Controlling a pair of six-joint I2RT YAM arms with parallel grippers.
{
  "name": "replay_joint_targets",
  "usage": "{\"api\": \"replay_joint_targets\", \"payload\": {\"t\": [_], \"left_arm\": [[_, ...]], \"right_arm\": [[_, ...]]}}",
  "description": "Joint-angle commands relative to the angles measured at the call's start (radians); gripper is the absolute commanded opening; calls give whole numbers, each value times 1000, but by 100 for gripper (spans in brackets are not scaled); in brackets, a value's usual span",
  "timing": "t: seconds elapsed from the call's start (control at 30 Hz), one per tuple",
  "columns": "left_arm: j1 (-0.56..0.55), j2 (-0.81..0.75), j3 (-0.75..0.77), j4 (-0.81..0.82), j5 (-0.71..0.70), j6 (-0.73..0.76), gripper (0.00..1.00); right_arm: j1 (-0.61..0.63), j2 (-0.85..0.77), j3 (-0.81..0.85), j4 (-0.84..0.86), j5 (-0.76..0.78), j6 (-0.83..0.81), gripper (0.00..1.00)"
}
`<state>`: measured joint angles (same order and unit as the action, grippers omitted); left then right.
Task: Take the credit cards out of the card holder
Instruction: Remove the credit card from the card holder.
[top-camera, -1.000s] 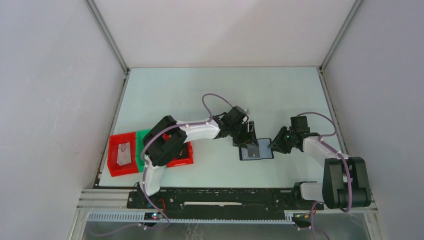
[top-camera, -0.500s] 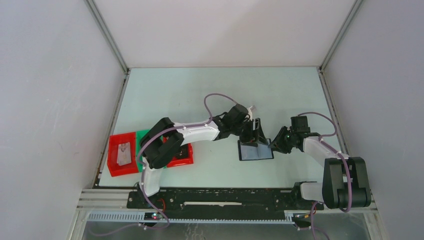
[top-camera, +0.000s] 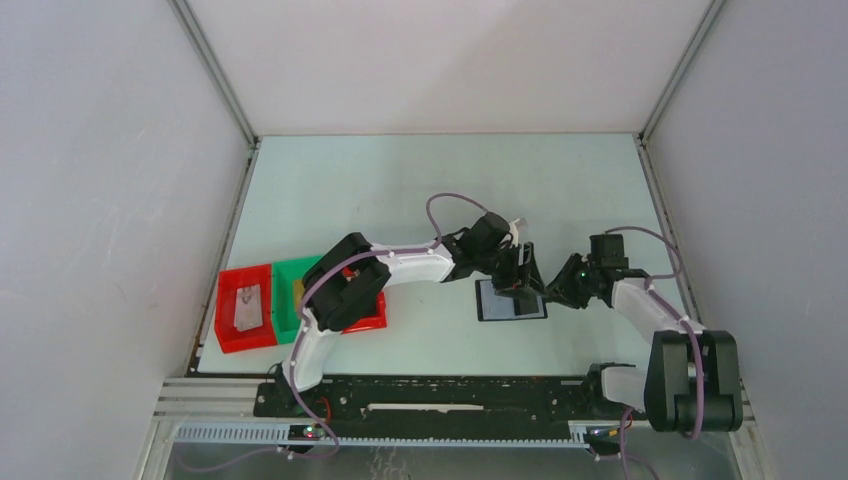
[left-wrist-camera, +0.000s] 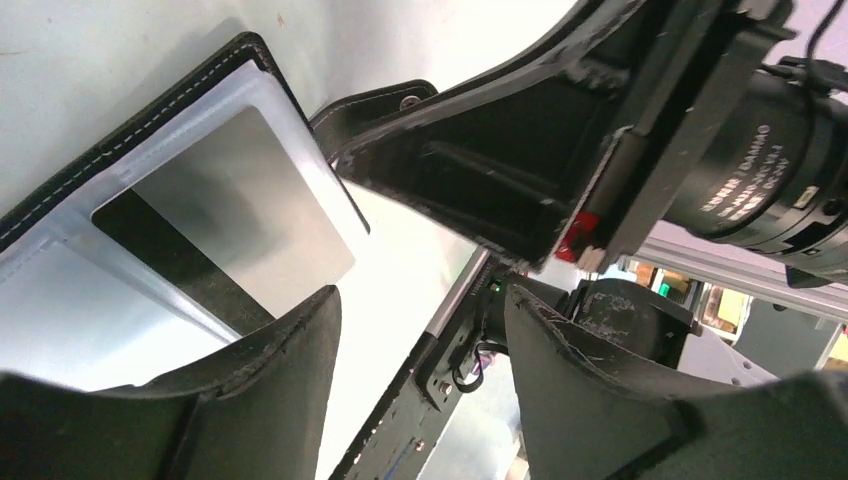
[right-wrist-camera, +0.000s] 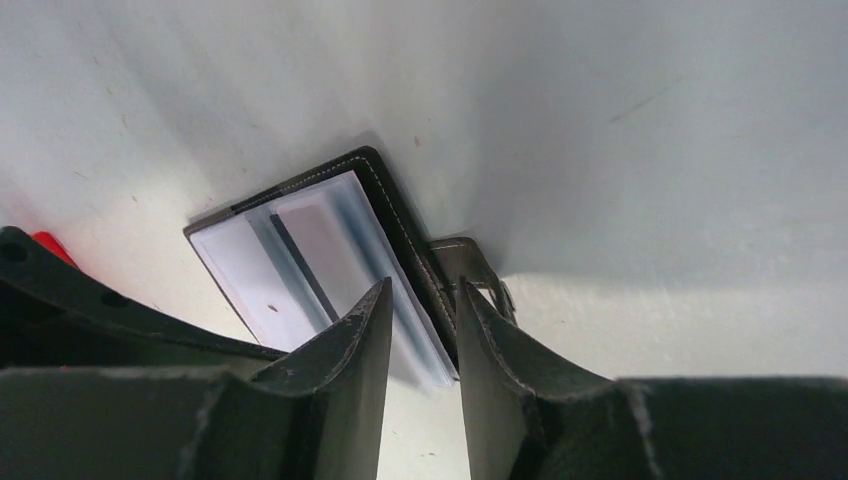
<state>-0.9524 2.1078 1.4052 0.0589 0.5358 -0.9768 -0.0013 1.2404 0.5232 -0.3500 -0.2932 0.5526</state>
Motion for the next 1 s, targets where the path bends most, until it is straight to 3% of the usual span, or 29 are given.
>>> {"api": "replay_joint_targets", "payload": {"t": [0.0, 0.23, 0.7, 0.97], "left_arm": [[5, -52, 41, -14, -21, 32, 66], [25, -142, -73, -38, -91, 16, 66], [31, -46, -82, 25, -48, -38, 65], [37, -45, -91, -107, -97, -2, 65]], "right_arm": [[-48, -95, -2, -43, 2, -27, 39], [-35, -128, -2, -14, -32, -8, 39], [53, -1, -2, 81, -76, 11, 39], [54, 53, -2, 83, -67, 1, 38]]}}
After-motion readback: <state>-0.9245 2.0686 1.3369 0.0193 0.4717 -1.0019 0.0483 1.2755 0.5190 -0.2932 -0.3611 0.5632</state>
